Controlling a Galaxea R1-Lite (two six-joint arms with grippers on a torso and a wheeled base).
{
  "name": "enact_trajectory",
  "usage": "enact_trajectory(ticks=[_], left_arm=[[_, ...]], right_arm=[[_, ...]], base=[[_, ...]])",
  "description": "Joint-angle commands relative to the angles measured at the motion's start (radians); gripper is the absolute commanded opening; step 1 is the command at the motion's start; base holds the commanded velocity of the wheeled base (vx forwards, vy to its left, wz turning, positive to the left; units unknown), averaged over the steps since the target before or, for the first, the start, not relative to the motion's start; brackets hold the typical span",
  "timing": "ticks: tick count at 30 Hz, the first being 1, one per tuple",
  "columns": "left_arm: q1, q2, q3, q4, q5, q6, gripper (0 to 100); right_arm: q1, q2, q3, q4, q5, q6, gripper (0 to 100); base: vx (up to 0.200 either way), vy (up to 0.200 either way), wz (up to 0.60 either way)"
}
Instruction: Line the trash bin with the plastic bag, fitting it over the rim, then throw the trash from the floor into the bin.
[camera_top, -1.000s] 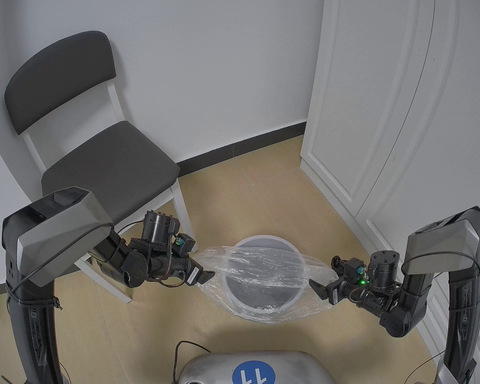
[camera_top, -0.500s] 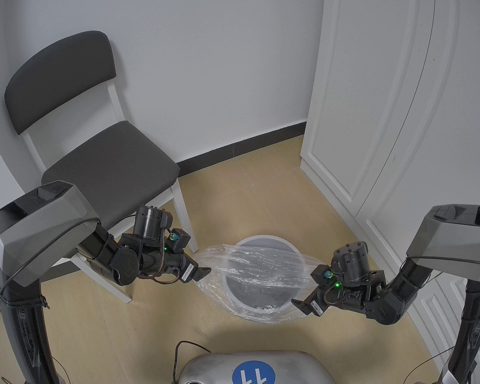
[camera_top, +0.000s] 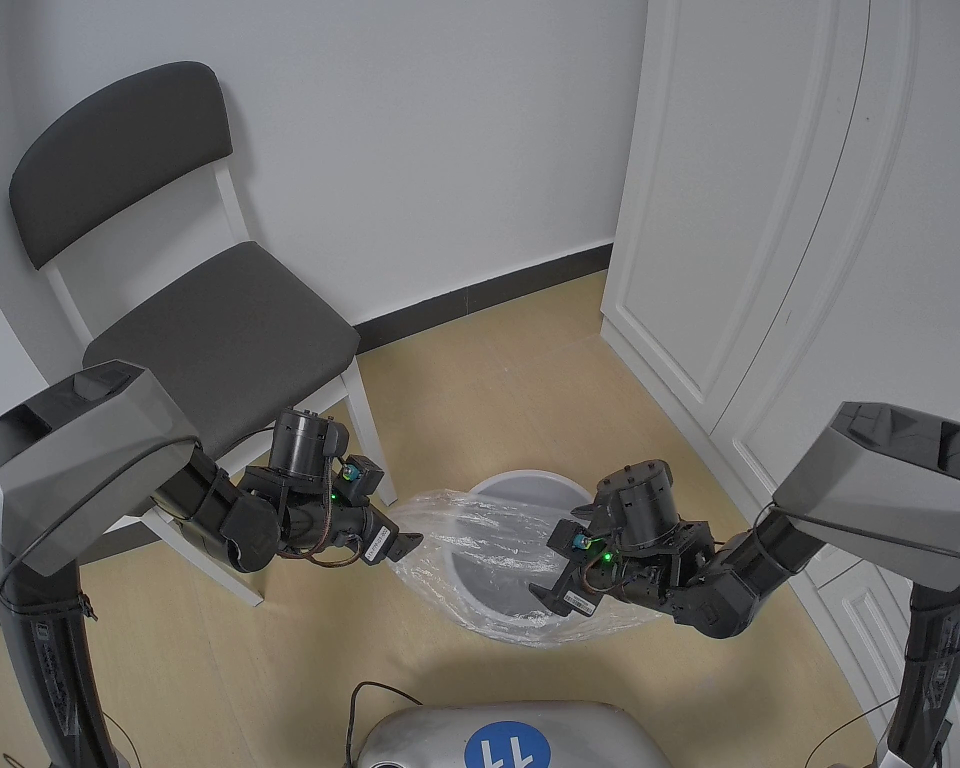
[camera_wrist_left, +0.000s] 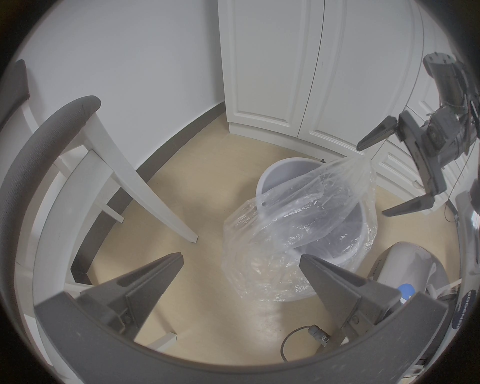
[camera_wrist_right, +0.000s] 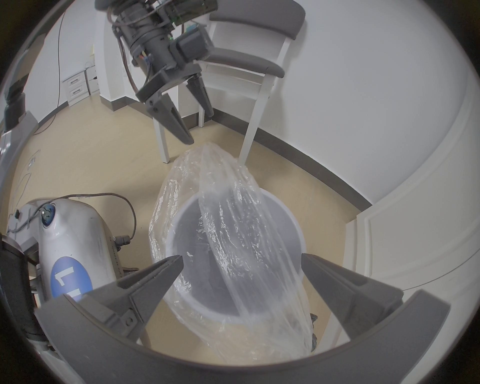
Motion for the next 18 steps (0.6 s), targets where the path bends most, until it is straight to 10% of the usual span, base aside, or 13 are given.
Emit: enact_trajectory(ticks=[1, 18], left_arm=[[-0.002, 0.001, -0.001, 0.000, 0.001, 0.000, 100], [0.000, 0.011, -0.003, -0.010, 0.001, 0.000, 100]], right_arm=[[0.003, 0.082, -0.042, 0.001, 0.000, -0.007, 100], [-0.025, 0.191, -0.118, -0.005, -0.002, -0.005, 100]], base=[[0.000, 0.000, 0.00], [0.000, 0.000, 0.00]])
